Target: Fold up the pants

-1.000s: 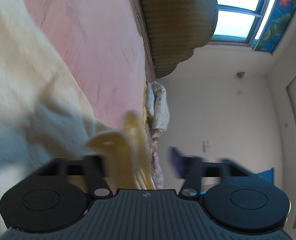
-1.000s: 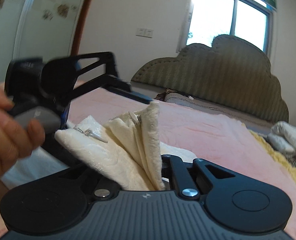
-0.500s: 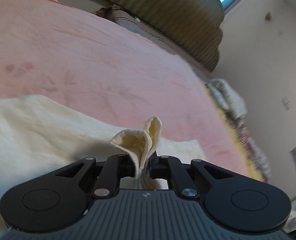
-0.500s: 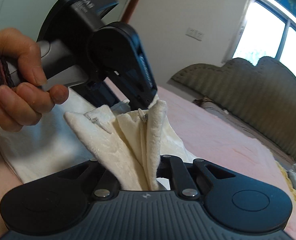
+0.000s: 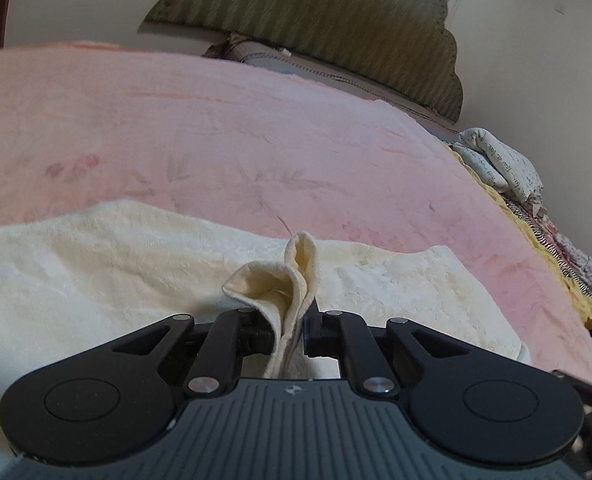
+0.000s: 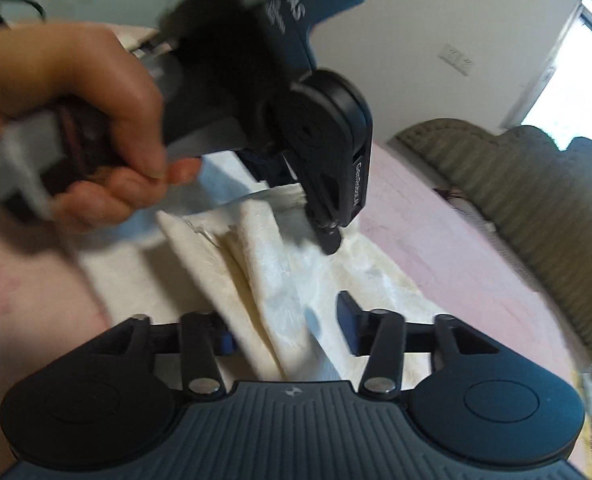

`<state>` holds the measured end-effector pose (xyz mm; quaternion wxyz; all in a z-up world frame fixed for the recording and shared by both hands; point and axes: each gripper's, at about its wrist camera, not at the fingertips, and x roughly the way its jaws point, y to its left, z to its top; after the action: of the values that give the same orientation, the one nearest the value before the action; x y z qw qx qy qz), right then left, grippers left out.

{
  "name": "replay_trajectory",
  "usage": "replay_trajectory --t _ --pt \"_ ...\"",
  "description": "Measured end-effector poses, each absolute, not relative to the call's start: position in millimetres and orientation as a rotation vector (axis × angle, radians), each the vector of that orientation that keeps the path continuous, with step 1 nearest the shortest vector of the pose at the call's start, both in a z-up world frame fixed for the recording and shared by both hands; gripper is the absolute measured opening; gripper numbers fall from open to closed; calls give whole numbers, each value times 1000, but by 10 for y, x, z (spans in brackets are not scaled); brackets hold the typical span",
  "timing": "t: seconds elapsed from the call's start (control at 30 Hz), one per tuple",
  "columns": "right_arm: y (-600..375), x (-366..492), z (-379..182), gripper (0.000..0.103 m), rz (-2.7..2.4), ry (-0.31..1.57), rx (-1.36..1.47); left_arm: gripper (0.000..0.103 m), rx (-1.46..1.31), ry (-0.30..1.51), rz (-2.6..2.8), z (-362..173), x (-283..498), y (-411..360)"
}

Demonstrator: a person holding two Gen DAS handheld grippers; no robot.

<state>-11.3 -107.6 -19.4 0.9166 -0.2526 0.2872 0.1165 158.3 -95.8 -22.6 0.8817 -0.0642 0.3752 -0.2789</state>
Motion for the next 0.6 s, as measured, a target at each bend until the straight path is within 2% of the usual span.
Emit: replay_trajectory --t 0.03,0.2,0.23,0.37,0.47,0.6 --pt "-1165 -183 -115 62 283 601 -472 12 -125 764 -577 -209 1567 -957" --pt "-1747 -423 162 62 250 593 -262 13 -134 792 -572 -212 1614 -943" --pt "-1857 -425 178 62 222 588 -227 25 -131 821 -570 -231 1636 -953" --pt "-2204 -324 40 62 84 680 -138 47 -139 816 -508 -199 1611 -810" --pt "-2287 -328 -84 62 61 752 -148 58 -152 791 -443 -126 1593 -607" --pt "-2117 -420 78 62 66 649 -145 61 -226 775 -384 -18 1612 -418"
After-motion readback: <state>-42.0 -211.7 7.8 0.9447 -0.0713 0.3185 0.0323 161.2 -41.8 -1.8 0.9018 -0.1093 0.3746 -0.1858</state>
